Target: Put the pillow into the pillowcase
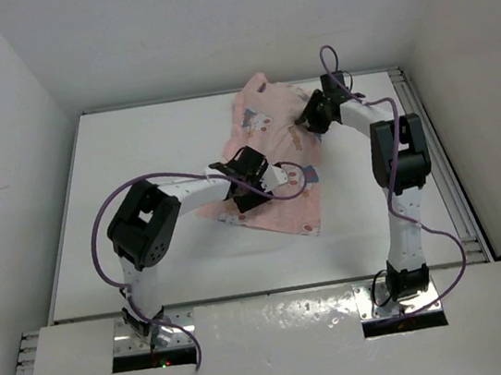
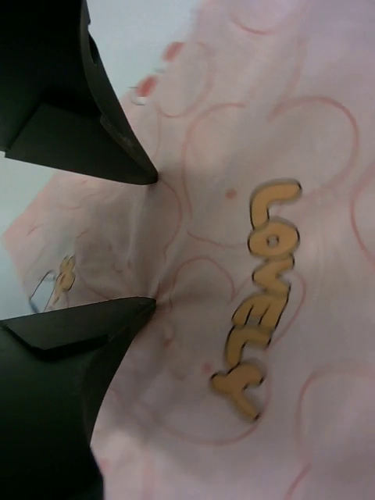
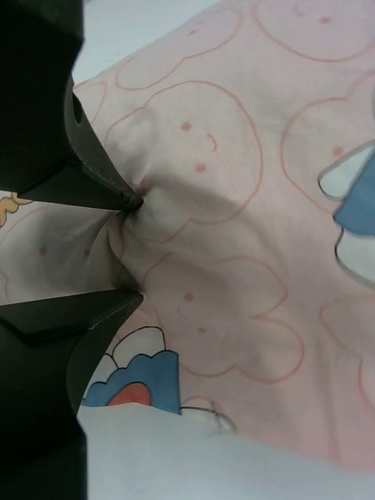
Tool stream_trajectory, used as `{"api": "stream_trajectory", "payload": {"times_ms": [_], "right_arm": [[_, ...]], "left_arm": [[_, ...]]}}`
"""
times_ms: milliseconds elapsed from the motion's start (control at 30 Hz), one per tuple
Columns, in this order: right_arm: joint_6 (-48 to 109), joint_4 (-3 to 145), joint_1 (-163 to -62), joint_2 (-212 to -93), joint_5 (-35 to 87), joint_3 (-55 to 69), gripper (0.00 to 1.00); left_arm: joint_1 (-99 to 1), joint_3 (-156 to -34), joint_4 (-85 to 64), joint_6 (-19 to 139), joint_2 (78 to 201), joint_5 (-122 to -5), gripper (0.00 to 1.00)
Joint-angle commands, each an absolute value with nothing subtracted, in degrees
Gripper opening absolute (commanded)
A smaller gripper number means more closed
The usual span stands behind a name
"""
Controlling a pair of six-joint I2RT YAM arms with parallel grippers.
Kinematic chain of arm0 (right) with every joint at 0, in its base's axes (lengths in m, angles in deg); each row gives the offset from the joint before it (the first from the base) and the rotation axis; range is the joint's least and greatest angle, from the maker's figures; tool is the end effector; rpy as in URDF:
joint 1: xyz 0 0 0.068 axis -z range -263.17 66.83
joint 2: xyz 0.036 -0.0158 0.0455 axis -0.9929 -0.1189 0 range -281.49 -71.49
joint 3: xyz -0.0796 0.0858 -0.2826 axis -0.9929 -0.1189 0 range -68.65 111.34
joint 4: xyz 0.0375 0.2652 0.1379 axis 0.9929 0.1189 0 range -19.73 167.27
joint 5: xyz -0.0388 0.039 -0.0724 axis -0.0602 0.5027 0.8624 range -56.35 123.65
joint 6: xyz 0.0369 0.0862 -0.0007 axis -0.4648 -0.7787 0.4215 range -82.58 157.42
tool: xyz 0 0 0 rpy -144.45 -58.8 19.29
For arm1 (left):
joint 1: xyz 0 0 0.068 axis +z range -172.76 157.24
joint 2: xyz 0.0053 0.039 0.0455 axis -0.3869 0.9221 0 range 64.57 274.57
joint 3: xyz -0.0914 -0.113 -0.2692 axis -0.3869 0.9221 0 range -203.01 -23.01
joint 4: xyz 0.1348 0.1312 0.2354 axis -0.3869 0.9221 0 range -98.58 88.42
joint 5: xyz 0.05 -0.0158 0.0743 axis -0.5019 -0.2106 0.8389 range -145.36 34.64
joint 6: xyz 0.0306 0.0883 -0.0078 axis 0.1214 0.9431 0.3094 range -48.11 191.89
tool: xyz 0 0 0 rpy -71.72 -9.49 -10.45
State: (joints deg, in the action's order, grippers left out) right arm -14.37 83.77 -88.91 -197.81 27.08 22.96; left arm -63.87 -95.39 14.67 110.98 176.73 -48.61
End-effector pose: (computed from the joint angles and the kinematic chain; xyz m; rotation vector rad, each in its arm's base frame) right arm 0.5682 0.0668 0.1217 0.9247 2.3154 0.5834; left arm 0.3555 -0.2971 0.1112 1.6880 2.0632 0.1459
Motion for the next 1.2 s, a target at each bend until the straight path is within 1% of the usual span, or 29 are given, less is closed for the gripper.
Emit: {"api": "stream_trajectory", "payload": {"times_ms": [0, 33, 133, 200, 233, 300, 333, 367, 400, 433, 467, 500, 567, 600, 633, 667, 700, 733, 767, 800, 867, 900, 967, 1000, 1033, 1067, 1100, 1133, 1167], "right_arm": [[-13.83, 82.84, -90.02, -201.47, 25.57, 30.03, 0.45], [-13.65, 83.36, -90.2, -203.48, 25.21, 33.53, 0.45], [-12.33, 86.95, -90.82, -205.87, 23.99, 38.81, 0.46], [-10.49, 88.81, -90.64, -204.3, 23.72, 38.14, 0.5], [-9.96, 88.38, -90.21, -202.9, 24.15, 34.22, 0.51], [-8.29, 86.81, -88.71, -195.88, 25.47, 28.32, 0.55], [-8.03, 84.88, -88.1, -193.33, 25.82, 21.76, 0.56], [-7.41, 83.82, -86.61, -187.91, 25.74, 18.3, 0.59], [-6.97, 82.33, -85.99, -185.25, 25.83, 12.09, 0.6], [-6.62, 81.97, -85.46, -182.7, 26.09, 9.33, 0.61], [-5.23, 81.7, -84.76, -177.63, 26.35, 6.61, 0.63], [-4.25, 81.79, -84.67, -175.4, 27.14, 1.79, 0.64], [-2.15, 82.31, -85.19, -171.09, 28.11, -2.89, 0.68], [-1.61, 82.4, -85.54, -167.33, 28.2, -7.44, 0.69], [-1.26, 82.49, -85.98, -165.64, 28.55, -9.66, 0.73], [-1.0, 82.58, -87.12, -164.23, 28.9, -11.86, 0.75], [-1.17, 82.75, -87.74, -161.52, 29.42, -15.88, 0.75], [-1.52, 82.84, -88.35, -160.36, 31.0, -17.92, 0.75], [-2.39, 82.75, -89.92, -158.96, 31.71, -20.12, 0.75], [-3.18, 82.14, -90.81, -156.77, 32.41, -24.14, 0.75], [-5.55, 80.39, -93.61, -154.56, 34.6, -28.64, 0.74], [-6.35, 77.86, -94.33, -153.24, 34.96, -32.67, 0.73], [-8.81, 74.6, -96.35, -152.88, 35.32, -36.55, 0.69], [-9.68, 73.97, -96.79, -153.14, 35.06, -37.36, 0.68], [-10.3, 73.7, -97.49, -154.45, 34.88, -37.71, 0.64], [-10.31, 73.79, -97.85, -155.42, 34.27, -37.72, 0.63], [-10.66, 74.92, -97.85, -157.08, 33.83, -37.11, 0.56], [-11.01, 75.19, -97.59, -157.7, 33.82, -37.1, 0.5], [-11.8, 75.46, -97.15, -157.97, 33.82, -37.36, 0.45]], "left_arm": [[-65.21, -94.02, 30.51, 112.31, 180.05, -74.57, 0.59], [-65.65, -94.55, 31.23, 113.01, 180.14, -79.39, 0.59], [-66.89, -95.25, 32.81, 115.22, 180.14, -84.6, 0.62], [-66.8, -97.52, 32.99, 113.38, 179.79, -82.27, 0.64], [-66.62, -98.58, 33.25, 112.33, 179.62, -77.46, 0.65], [-65.57, -100.87, 36.4, 111.7, 178.92, -73.65, 0.66], [-65.05, -104.01, 38.07, 111.7, 178.48, -72.07, 0.67], [-64.87, -106.13, 40.35, 111.53, 178.39, -71.97, 0.67], [-64.34, -110.94, 44.81, 111.18, 177.86, -71.79, 0.68], [-64.25, -113.77, 46.95, 110.39, 177.86, -71.96, 0.68], [-64.25, -116.93, 48.79, 108.91, 177.77, -72.14, 0.69], [-64.25, -122.79, 52.21, 108.89, 177.68, -73.27, 0.69], [-64.16, -128.1, 54.52, 109.33, 177.51, -73.64, 0.74], [-63.99, -132.3, 54.09, 108.46, 177.25, -72.33, 0.76], [-63.72, -133.74, 53.22, 107.32, 177.24, -67.1, 0.78], [-63.11, -134.88, 49.73, 105.13, 177.07, -63.83, 0.83], [-62.41, -134.81, 47.43, 104.07, 176.98, -59.96, 0.86], [-61.45, -134.63, 45.14, 102.75, 177.07, -53.49, 0.88], [-60.57, -134.54, 42.95, 100.65, 177.68, -51.33, 0.91], [-58.56, -135.33, 38.84, 99.32, 178.29, -47.66, 0.91], [-56.44, -138.74, 34.25, 94.86, 181.7, -45.17, 0.91], [-56.43, -139.8, 32.48, 93.96, 182.94, -42.03, 0.91], [-56.34, -143.48, 27.92, 92.82, 186.45, -38.94, 0.91], [-56.25, -145.33, 26.68, 92.46, 187.69, -38.4, 0.9], [-55.82, -147.53, 26.14, 92.11, 189.27, -38.22, 0.84], [-54.25, -152.77, 25.18, 90.1, 192.5, -38.22, 0.79], [-51.97, -157.52, 24.04, 87.39, 195.67, -38.13, 0.61], [-51.94, -157.57, 24.03, 87.36, 195.7, -37.35, 0.51], [-49.59, -159.31, 21.24, 85.7, 197.88, -36.73, 0.42]]}}
